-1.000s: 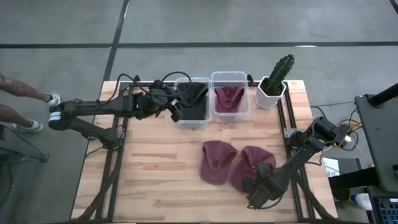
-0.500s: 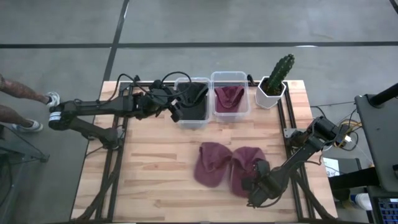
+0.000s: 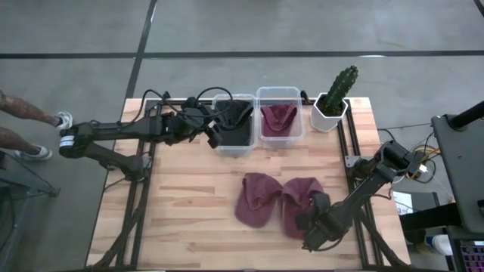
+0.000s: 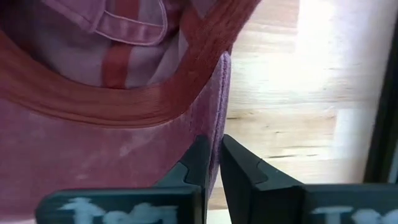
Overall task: Pick & Place hat
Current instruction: Put the right red cap into the right transparent bin
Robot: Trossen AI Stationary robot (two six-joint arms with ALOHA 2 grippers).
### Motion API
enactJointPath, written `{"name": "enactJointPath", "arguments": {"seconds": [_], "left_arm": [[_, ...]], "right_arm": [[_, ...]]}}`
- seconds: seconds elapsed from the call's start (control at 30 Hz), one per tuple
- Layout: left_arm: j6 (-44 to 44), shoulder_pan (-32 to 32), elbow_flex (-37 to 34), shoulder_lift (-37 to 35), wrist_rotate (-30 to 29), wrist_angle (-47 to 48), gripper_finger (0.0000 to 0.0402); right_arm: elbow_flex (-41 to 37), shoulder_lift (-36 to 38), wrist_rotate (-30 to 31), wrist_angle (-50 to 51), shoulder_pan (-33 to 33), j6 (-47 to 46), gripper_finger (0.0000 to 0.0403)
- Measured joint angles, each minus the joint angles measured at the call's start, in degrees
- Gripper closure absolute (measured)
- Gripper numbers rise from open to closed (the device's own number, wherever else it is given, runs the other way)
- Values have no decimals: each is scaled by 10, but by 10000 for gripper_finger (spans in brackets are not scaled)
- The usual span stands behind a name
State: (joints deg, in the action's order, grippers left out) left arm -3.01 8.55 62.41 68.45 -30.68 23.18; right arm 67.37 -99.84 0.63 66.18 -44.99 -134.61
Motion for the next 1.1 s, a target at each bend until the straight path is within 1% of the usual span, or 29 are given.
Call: {"name": "enactJointPath", "arguments": {"seconds": [0.23, 0.5, 0.6, 0.7, 0.93, 1.03, 1.1], "left_arm": [[0, 0, 0, 0, 0, -1, 188], [0, 0, 0, 0, 0, -1, 188], [-1, 0, 0, 0, 0, -1, 188], [-1, 0, 0, 0, 0, -1, 188], [-6, 0, 0, 0, 0, -2, 188], [-13, 0, 0, 0, 0, -2, 188], [-19, 0, 0, 0, 0, -2, 188]], "right_arm": [[28, 38, 9, 57, 0, 9, 392], [98, 79, 12, 190, -2, 13, 394], [131, 94, 35, 230, -4, 15, 394], [154, 113, 74, 238, -5, 21, 394], [166, 164, 187, 238, -4, 47, 394], [167, 191, 255, 238, 4, 61, 394], [167, 208, 318, 237, 10, 68, 394]]}}
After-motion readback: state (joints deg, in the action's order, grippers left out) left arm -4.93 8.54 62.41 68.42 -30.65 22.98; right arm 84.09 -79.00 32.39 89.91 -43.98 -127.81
